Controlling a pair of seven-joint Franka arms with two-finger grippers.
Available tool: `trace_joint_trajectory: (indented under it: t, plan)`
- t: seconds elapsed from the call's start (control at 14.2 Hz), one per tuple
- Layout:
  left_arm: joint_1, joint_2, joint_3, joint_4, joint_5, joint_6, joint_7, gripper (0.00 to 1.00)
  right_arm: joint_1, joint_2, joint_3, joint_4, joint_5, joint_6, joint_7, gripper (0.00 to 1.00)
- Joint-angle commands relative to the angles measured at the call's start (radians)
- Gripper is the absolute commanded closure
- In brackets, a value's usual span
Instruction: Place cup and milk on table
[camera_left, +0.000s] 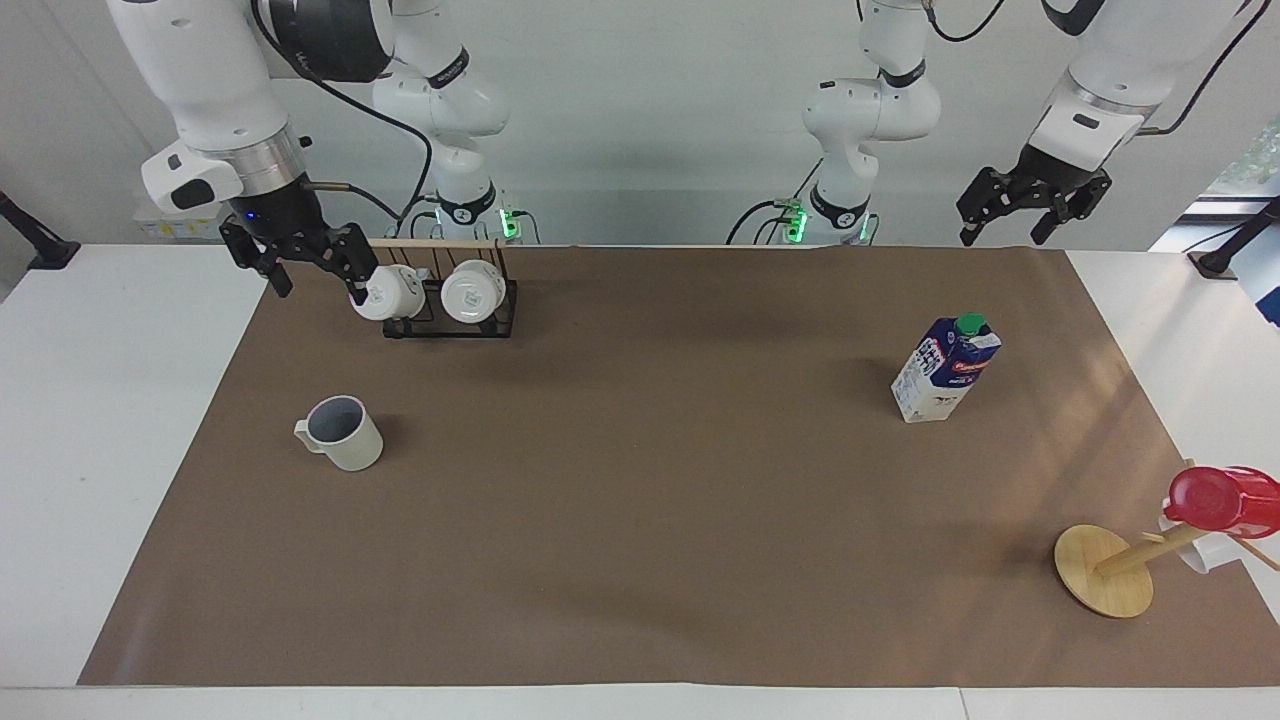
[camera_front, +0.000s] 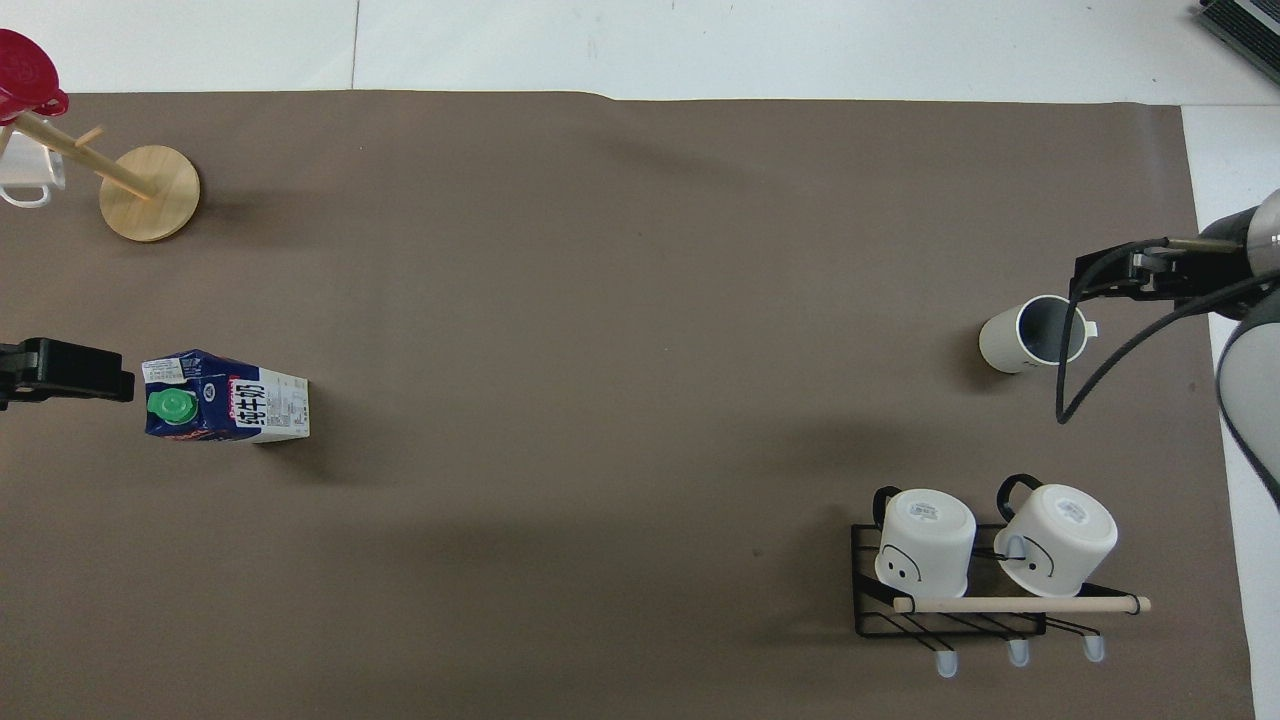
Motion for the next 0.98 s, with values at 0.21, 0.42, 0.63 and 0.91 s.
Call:
trace_joint_trajectory:
  t: [0.21, 0.42, 0.63, 0.91]
  plan:
    - [-0.003, 0.009, 0.001, 0.024, 0.017, -0.017, -0.014, 0.00, -0.045, 0.088, 0.004, -0.102, 0.004, 0.187, -0.088, 0.00]
    - [-0.003, 0.009, 0.001, 0.022, 0.017, -0.019, -0.014, 0.00, -0.045, 0.112, 0.004, -0.212, 0.004, 0.317, -0.088, 0.00]
    - [-0.003, 0.008, 0.001, 0.020, 0.017, -0.023, -0.019, 0.00, -0.043, 0.124, 0.004, -0.284, 0.004, 0.435, -0.088, 0.00]
    - [-0.015, 0.008, -0.001, 0.020, 0.017, -0.017, -0.020, 0.00, -0.045, 0.199, 0.004, -0.289, 0.002, 0.491, -0.091, 0.00]
